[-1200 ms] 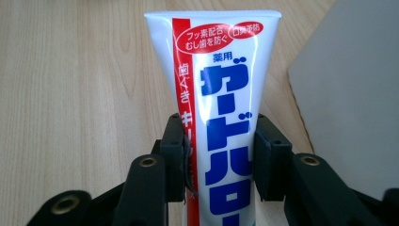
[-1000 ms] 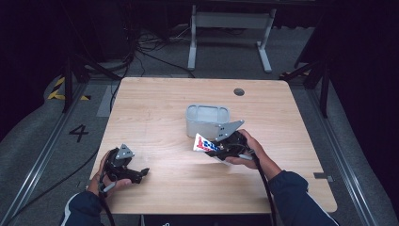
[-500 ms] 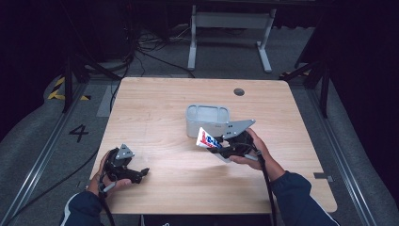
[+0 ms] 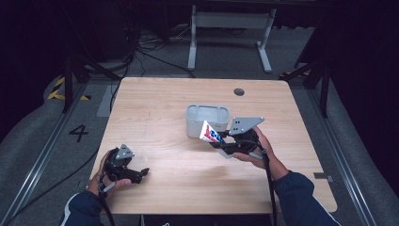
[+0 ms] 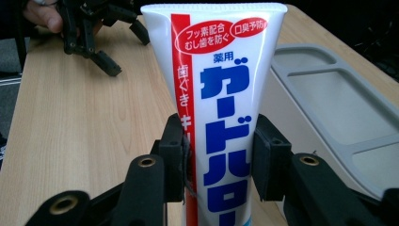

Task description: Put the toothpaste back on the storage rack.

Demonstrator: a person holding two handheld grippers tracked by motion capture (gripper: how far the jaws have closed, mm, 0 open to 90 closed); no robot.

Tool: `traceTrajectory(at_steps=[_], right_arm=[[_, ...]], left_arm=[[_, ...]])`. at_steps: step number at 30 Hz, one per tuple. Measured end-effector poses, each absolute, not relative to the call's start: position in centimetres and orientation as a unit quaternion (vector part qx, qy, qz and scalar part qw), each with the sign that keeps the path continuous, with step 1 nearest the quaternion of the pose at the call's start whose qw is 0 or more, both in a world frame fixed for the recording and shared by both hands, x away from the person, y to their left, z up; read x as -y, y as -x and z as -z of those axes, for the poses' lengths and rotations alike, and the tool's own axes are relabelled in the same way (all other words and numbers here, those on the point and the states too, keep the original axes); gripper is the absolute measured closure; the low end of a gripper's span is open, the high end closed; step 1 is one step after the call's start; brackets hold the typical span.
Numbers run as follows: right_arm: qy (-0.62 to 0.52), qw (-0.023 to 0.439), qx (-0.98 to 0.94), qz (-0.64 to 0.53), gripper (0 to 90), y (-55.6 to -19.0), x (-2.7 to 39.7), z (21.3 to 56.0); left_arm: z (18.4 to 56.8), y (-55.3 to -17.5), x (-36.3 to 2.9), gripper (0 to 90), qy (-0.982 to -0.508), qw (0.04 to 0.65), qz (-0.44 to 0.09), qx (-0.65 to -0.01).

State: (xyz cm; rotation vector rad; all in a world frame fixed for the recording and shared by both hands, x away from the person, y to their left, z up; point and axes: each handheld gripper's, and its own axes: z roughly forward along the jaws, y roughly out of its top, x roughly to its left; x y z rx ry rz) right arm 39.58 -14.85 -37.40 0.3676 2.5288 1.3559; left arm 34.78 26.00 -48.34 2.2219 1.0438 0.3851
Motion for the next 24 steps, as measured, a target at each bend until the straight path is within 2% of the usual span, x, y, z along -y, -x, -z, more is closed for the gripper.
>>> traceTrajectory(at_steps=[24], right_arm=[[-0.152,0.163,-0.828,-0.515,62.7,-40.8,14.8,34.7]], left_arm=[[48.3,-34.8,-26.0,0.5,-0.846,0.323,-0.147,-0.398]])
